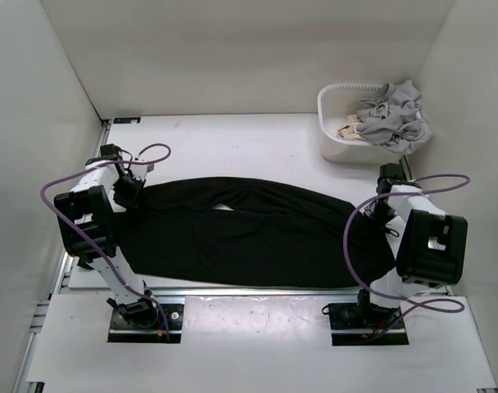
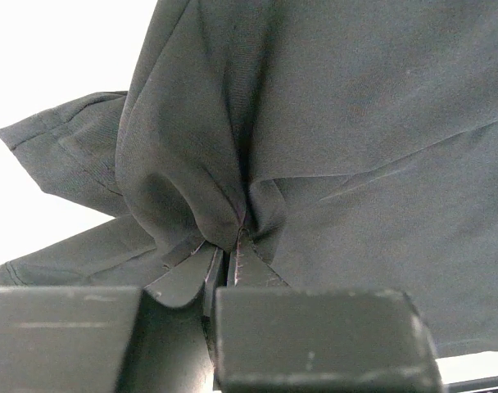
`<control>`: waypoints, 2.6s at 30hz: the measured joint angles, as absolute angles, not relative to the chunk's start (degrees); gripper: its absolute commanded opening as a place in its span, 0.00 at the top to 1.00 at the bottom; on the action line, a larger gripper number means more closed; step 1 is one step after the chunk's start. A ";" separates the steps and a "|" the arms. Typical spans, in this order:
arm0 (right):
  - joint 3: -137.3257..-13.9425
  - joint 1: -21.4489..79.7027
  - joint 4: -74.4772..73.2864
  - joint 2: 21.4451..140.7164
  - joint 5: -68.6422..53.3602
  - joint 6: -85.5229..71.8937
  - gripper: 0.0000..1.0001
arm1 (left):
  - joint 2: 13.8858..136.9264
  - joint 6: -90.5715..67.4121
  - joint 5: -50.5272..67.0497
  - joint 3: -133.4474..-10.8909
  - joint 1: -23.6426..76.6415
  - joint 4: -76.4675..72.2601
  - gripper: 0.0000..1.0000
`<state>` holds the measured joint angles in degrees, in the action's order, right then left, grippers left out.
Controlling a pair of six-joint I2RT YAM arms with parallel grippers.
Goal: Fold and stack the trousers
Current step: Fold the trousers
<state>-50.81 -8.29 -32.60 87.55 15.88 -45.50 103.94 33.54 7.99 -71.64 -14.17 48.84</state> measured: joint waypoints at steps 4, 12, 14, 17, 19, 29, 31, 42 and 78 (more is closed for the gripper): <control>-53.17 -8.97 -32.88 92.12 16.01 -44.36 0.94 | 104.40 33.54 7.97 -72.51 -14.33 49.06 0.86; -54.00 -12.16 -30.81 91.64 16.88 -43.44 1.00 | 106.41 33.08 8.58 -83.05 -14.92 49.89 0.86; -54.78 -12.62 -30.98 89.38 17.56 -42.92 1.00 | 106.65 32.91 9.26 -87.55 -14.96 50.30 0.86; -57.60 -12.75 -31.11 84.53 18.09 -42.15 1.00 | 106.67 32.67 10.46 -94.85 -14.96 51.13 0.86; -59.59 -12.73 -30.98 80.93 17.74 -41.71 1.00 | 106.30 32.53 11.27 -97.71 -14.94 50.89 0.86; -56.71 -14.68 -31.48 68.38 17.56 -41.36 1.00 | 102.08 32.64 11.25 -89.60 -15.05 51.81 0.86; -54.74 -15.92 -31.94 65.93 17.74 -41.36 1.00 | 99.98 33.06 10.52 -85.86 -15.20 51.03 0.86; -42.48 -17.58 -33.76 60.62 17.39 -42.70 1.00 | 93.23 35.00 9.52 -62.78 -17.74 50.09 0.66; -48.80 -17.65 -38.96 66.46 21.41 -38.72 1.00 | 116.64 39.20 13.56 -82.78 -27.77 52.51 0.86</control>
